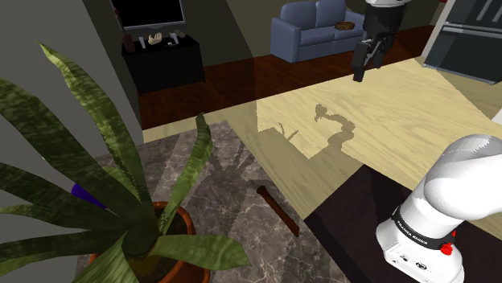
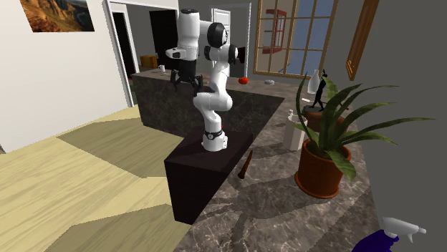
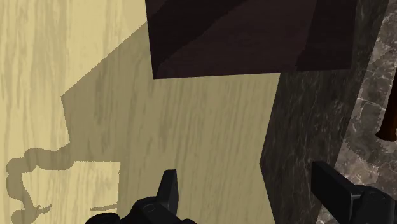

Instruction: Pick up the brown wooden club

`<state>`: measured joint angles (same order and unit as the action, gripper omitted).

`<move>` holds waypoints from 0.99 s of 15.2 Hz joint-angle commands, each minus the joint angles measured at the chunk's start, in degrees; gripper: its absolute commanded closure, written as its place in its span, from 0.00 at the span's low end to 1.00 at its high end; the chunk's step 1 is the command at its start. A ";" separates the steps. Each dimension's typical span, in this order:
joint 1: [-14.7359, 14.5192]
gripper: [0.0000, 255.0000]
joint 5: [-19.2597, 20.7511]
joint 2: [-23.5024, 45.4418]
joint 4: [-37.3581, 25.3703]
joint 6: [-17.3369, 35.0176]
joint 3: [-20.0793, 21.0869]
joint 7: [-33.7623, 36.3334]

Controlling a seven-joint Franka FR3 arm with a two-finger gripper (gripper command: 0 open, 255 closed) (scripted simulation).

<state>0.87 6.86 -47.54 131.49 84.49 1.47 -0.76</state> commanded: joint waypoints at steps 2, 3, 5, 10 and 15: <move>-0.28 0.00 -0.79 -0.50 1.66 0.99 0.80 1.16; -0.57 0.00 -1.60 -0.94 3.26 2.00 1.62 2.31; -1.22 0.00 -3.29 -1.62 6.31 4.10 3.31 4.61; -3.18 0.00 -7.80 -2.06 12.94 9.82 7.93 10.33; -5.49 0.00 -12.58 -0.33 18.02 16.45 13.09 16.04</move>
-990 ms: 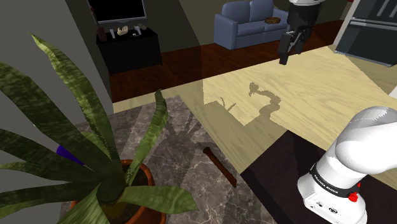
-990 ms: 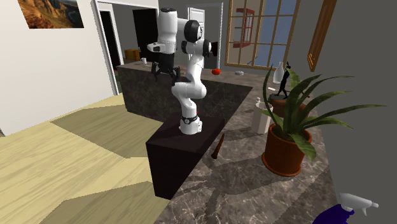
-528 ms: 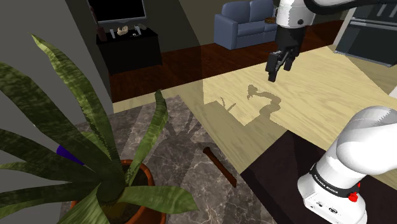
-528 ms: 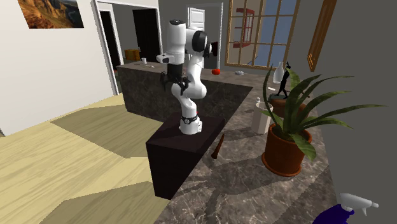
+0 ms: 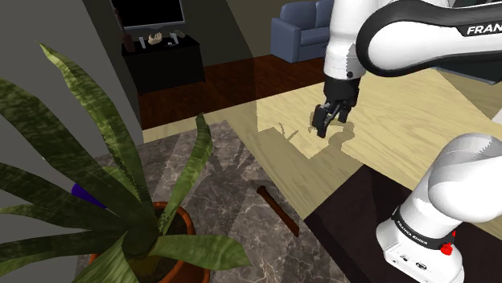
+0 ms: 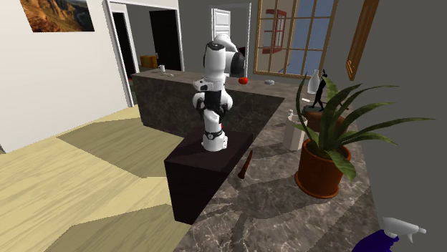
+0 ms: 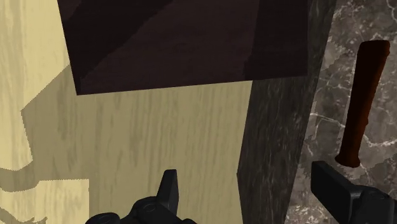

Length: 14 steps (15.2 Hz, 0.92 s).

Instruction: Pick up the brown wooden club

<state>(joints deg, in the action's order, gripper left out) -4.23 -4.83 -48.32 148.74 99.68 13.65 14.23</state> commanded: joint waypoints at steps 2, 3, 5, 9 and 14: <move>-1.31 0.00 -2.81 1.84 2.32 4.21 3.14 3.31; -1.75 0.00 -3.76 2.70 2.98 5.75 4.29 4.44; -2.60 0.00 -5.60 4.74 4.07 8.96 6.64 6.69; -3.92 0.00 -8.85 10.13 5.27 15.84 11.57 11.23; -4.35 0.00 -11.29 19.18 4.87 25.06 18.20 17.26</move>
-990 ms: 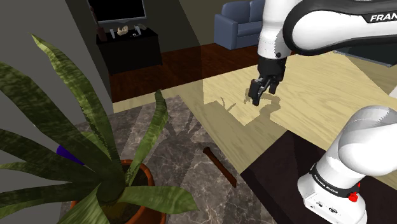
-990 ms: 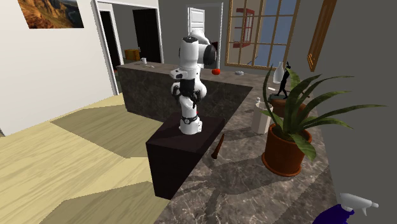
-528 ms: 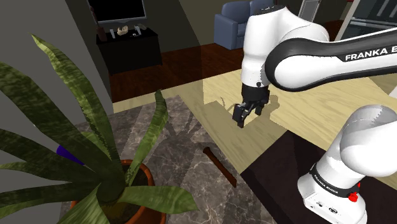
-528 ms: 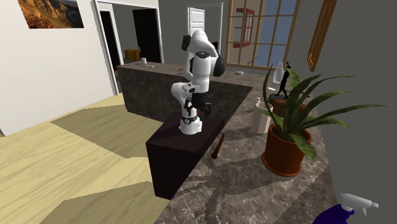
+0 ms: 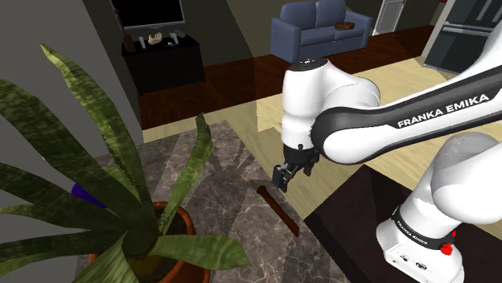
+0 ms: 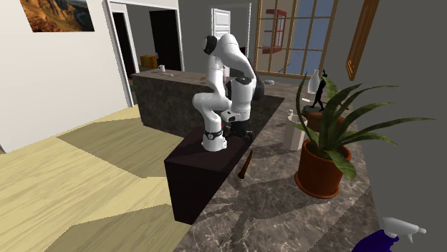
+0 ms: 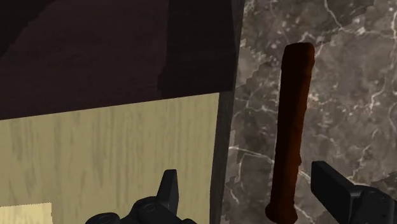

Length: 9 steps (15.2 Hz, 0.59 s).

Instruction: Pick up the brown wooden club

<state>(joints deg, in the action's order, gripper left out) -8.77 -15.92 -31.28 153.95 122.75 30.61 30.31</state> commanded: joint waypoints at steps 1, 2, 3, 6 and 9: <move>0.35 0.00 -0.34 4.23 -0.67 3.88 2.65 2.50; 0.57 0.00 -0.29 6.42 -1.08 5.77 4.06 3.90; 0.89 0.00 -0.04 8.69 -1.57 7.65 5.50 5.40; 2.00 0.00 1.44 14.19 -2.45 12.33 8.71 8.95; 2.72 0.00 2.57 16.65 -1.64 15.41 9.69 9.93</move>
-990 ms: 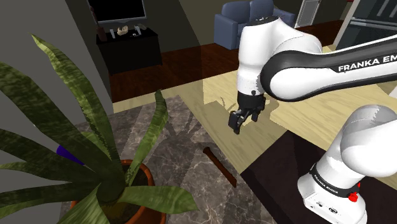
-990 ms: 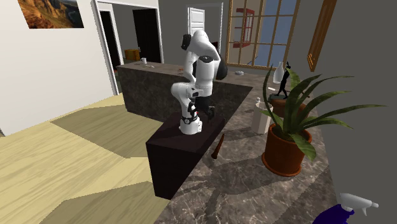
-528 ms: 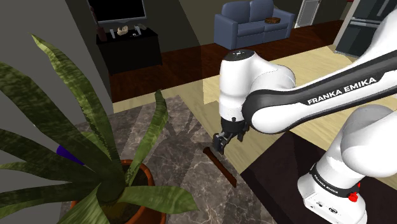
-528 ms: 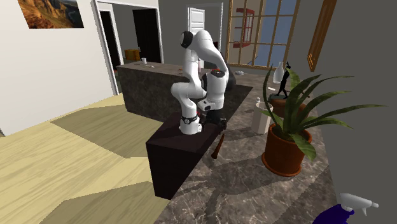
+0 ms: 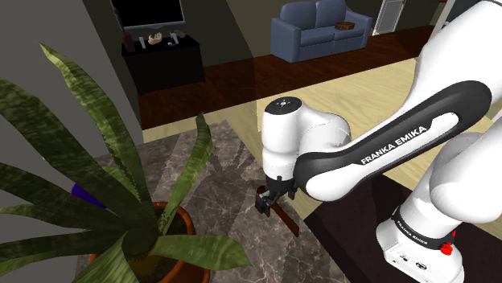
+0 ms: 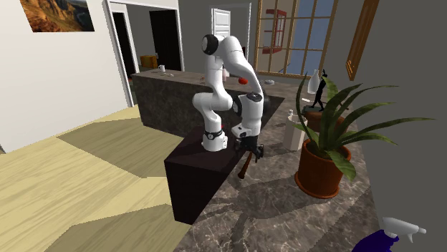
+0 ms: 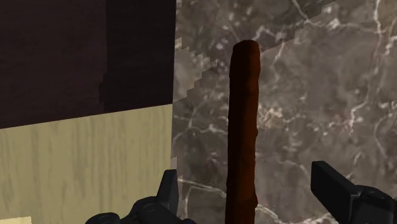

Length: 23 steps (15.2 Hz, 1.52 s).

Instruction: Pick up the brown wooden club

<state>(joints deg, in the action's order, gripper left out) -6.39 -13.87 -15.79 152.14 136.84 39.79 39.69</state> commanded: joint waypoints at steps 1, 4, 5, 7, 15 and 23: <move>0.62 0.00 0.99 2.04 0.41 2.35 0.85 0.94; 1.42 0.00 2.50 4.41 0.97 5.04 1.71 2.14; 1.41 0.00 2.50 4.41 0.97 5.04 1.70 2.14; 1.45 1.00 2.58 4.50 0.94 5.08 1.71 2.17; 1.43 1.00 2.53 4.44 0.96 5.05 1.68 2.12; -0.43 1.00 -0.76 -1.64 -0.76 -2.20 -0.56 -0.57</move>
<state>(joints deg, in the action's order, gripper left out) -6.56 -14.20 -16.48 151.72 135.90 39.62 39.51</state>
